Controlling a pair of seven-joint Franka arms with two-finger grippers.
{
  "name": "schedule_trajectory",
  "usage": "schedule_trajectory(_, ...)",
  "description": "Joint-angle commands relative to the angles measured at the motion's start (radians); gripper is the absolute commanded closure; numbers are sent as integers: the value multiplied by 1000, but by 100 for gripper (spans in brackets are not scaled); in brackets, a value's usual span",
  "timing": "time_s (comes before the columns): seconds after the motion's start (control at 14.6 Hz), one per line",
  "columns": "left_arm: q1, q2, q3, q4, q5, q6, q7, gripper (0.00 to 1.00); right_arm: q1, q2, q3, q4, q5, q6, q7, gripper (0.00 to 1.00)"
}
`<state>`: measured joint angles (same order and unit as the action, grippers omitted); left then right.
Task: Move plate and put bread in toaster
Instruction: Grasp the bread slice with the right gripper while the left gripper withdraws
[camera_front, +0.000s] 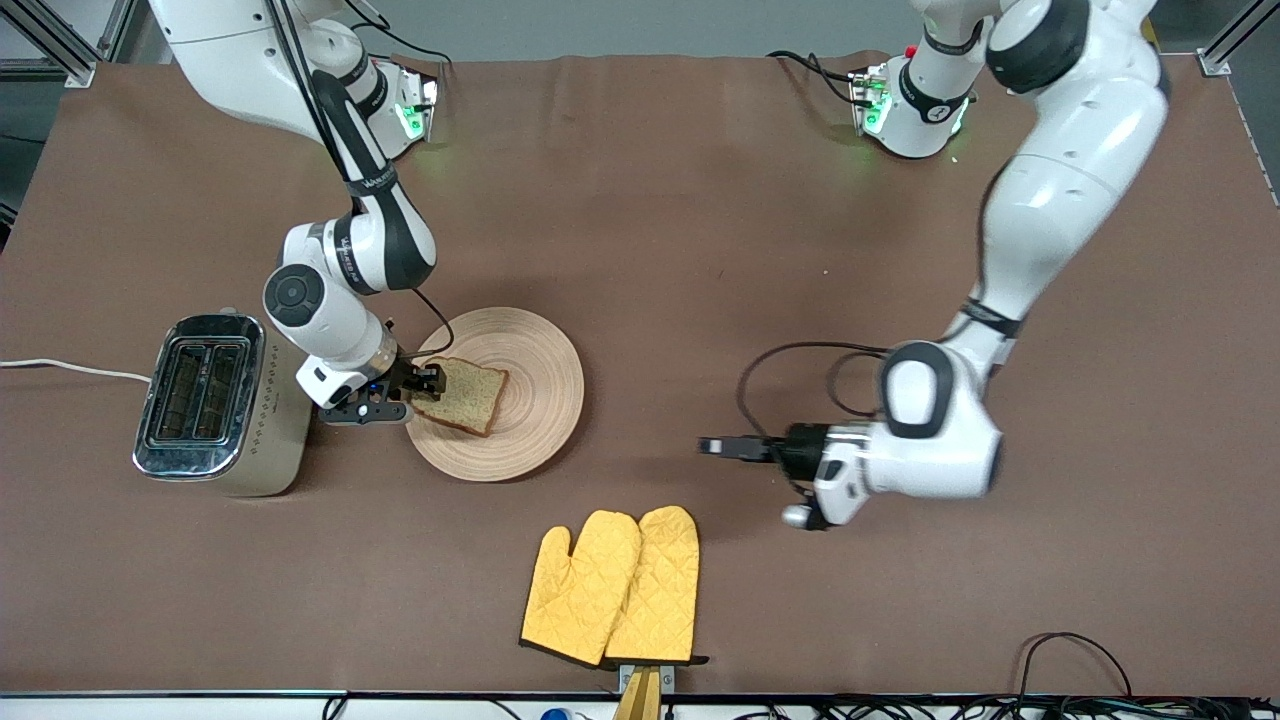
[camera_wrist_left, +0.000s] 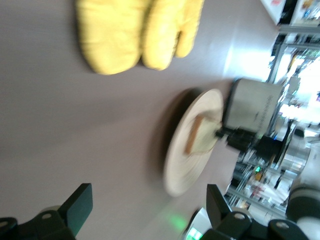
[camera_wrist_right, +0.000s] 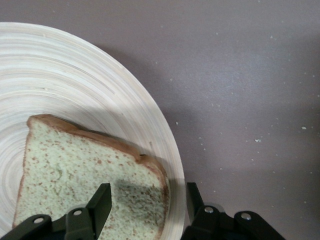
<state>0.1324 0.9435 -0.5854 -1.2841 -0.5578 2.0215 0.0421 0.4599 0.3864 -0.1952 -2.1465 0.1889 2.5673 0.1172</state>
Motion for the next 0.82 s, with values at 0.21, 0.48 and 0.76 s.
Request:
schedule_trajectory(0.21,182,-73,-5,178,327,-388,106,0,-18,-46,5,-75,24,51,-27,64)
schedule_trajectory(0.48,181,-308,2,216,600,-435,156,0,-6,-44,5,-84,24,79,-27,68)
schedule_trajectory(0.76,194,-544,3,203,659,-562,109,0,-6,-41,5,-89,24,114,-27,72)
